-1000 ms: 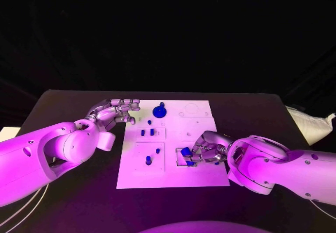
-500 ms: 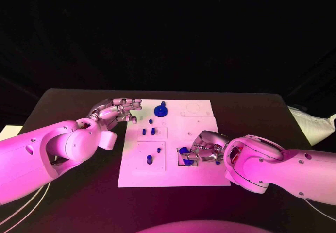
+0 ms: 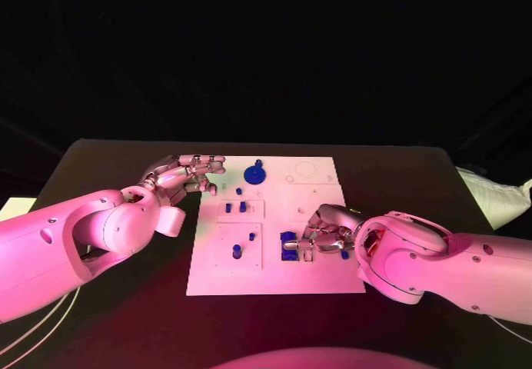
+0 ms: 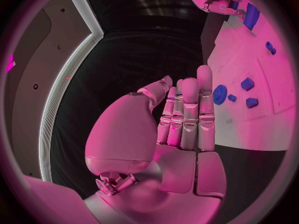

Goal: Assemble the parts on the task board

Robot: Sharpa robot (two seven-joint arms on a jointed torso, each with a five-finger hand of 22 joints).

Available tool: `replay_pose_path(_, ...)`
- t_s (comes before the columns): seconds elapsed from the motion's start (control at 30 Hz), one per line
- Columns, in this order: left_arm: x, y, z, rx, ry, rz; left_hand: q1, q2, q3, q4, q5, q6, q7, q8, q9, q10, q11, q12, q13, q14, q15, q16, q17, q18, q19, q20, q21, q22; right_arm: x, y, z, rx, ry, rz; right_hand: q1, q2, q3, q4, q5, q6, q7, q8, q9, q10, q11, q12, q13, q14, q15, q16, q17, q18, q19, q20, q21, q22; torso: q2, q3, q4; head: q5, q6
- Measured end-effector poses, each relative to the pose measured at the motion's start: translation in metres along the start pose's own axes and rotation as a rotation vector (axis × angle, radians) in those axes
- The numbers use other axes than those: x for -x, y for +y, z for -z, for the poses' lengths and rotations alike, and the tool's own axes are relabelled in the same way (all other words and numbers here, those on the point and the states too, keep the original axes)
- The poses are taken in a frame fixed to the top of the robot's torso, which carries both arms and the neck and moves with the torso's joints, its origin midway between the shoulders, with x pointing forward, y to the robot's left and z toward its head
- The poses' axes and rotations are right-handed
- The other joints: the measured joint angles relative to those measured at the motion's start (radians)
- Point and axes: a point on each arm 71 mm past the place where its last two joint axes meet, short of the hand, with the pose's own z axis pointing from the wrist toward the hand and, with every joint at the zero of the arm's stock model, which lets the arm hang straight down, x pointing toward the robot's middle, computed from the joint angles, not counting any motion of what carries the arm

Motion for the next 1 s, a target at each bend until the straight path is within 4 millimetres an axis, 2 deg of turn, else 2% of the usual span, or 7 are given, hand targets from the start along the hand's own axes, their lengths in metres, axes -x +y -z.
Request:
replay_pose_path(0.13, 0.0, 0.0001, 0.0001, 0.002, 0.002, 0.0, 0.0, 0.0, 0.0, 0.0, 0.0, 0.0, 0.0, 0.0, 0.0, 0.0, 0.0, 0.0, 0.0, 0.0, 0.0, 0.0, 0.0, 0.0, 0.0, 0.0, 0.0, 0.0, 0.0001, 0.0019, 0.001, 0.01, -0.006, 0.011, -0.001, -0.001, 0.011, -0.002, 0.0, 0.0, 0.0, 0.0, 0.003, 0.0, 0.0, -0.005, -0.002, 0.0, 0.0, 0.0, 0.0, 0.0, 0.0, 0.0, 0.0, 0.0, 0.0, 0.0006, 0.0003, -0.001, -0.001)
replay_pose_path(0.3, -0.0001, 0.0003, 0.0, 0.004, 0.004, 0.001, 0.0, 0.0, 0.0, 0.0, 0.0, 0.0, 0.0, 0.0, 0.0, 0.0, 0.0, 0.0, 0.0, 0.0, 0.0, 0.0, -0.001, 0.0, 0.0, 0.0, 0.0, 0.0, 0.0001, 0.0034, 0.0017, 0.02, -0.008, 0.022, 0.114, 0.028, 0.051, -0.035, 0.088, 0.0, 0.0, 0.0, 0.018, 0.0, 0.0, -0.005, 0.008, 0.0, 0.0, 0.0, 0.0, 0.0, 0.0, 0.0, 0.0, 0.001, -0.001, 0.0007, 0.0003, -0.002, -0.003)
replay_pose_path(0.4, -0.0011, 0.0005, -0.0006, 0.005, 0.007, 0.002, 0.0, 0.0, 0.0, 0.0, 0.0, 0.0, 0.0, 0.0, 0.0, 0.0, 0.0, 0.0, 0.0, 0.0, 0.0, 0.0, -0.001, 0.0, 0.0, 0.0, 0.0, 0.0, -0.0004, 0.0045, 0.0014, 0.026, -0.005, 0.031, 0.216, 0.039, 0.073, -0.082, 0.062, -0.006, 0.0, 0.0, 0.025, 0.0, 0.0, -0.01, 0.012, 0.0, 0.0, 0.0, 0.0, 0.0, 0.0, 0.0, 0.0, 0.004, -0.001, 0.0007, 0.0009, -0.002, -0.004)
replay_pose_path(0.53, -0.0014, 0.0006, -0.0008, 0.007, 0.009, 0.002, 0.0, 0.0, 0.0, 0.0, 0.0, 0.0, 0.0, 0.0, 0.0, 0.0, 0.0, 0.0, 0.0, 0.0, 0.0, 0.0, -0.001, 0.0, 0.0, 0.0, 0.0, 0.0, -0.0014, 0.0064, -0.0003, 0.032, -0.001, 0.044, 0.273, 0.045, 0.084, -0.109, 0.02, -0.007, -0.001, 0.0, 0.031, 0.0, 0.0, -0.01, 0.018, 0.0, 0.0, 0.0, 0.0, 0.0, 0.0, 0.0, 0.0, 0.01, -0.002, 0.0, 0.0022, -0.001, -0.005)
replay_pose_path(0.73, -0.001, 0.0008, -0.0012, 0.008, 0.009, 0.001, 0.0, 0.0, 0.0, 0.0, 0.0, 0.0, 0.0, 0.0, 0.0, 0.0, 0.0, 0.0, 0.0, 0.0, 0.0, 0.0, -0.001, 0.0, 0.0, 0.0, 0.0, 0.0, -0.0023, 0.0076, -0.0058, 0.037, -0.005, 0.068, 0.318, 0.059, 0.094, -0.136, -0.02, -0.007, -0.001, 0.0, 0.038, 0.0, 0.0, -0.01, 0.026, 0.0, 0.0, 0.0, 0.0, 0.0, 0.0, 0.0, 0.0, 0.016, -0.003, -0.0003, 0.0013, 0.001, -0.003)
replay_pose_path(0.83, -0.0014, 0.0008, -0.0013, 0.008, 0.01, 0.002, 0.0, 0.0, 0.0, 0.0, 0.0, 0.0, 0.0, 0.0, 0.0, 0.0, 0.0, 0.0, 0.0, 0.0, 0.0, 0.0, -0.001, 0.0, 0.0, 0.0, -0.004, -0.001, -0.0014, 0.0071, -0.0072, 0.037, -0.011, 0.08, 0.324, 0.065, 0.095, -0.137, -0.023, -0.007, -0.001, 0.0, 0.042, 0.014, -0.004, 0.005, 0.039, -0.003, -0.003, 0.005, 0.0, -0.015, 0.004, -0.004, 0.001, 0.022, -0.003, -0.0004, 0.0009, -0.003, -0.002)
replay_pose_path(1.0, -0.0014, 0.0009, -0.0014, 0.008, 0.01, 0.002, 0.0, 0.0, 0.0, 0.0, 0.0, 0.0, 0.0, 0.0, 0.0, 0.0, 0.0, 0.0, 0.0, 0.0, 0.0, 0.0, -0.001, 0.0, 0.0, 0.0, -0.004, -0.001, 0.0013, 0.0053, -0.008, 0.036, -0.023, 0.093, 0.33, 0.071, 0.098, -0.14, -0.022, -0.003, -0.005, 0.0, 0.045, 0.019, -0.004, 0.015, 0.048, -0.004, -0.003, 0.005, 0.0, -0.016, 0.004, -0.004, 0.004, 0.023, -0.002, 0.0, -0.0002, -0.007, -0.002)
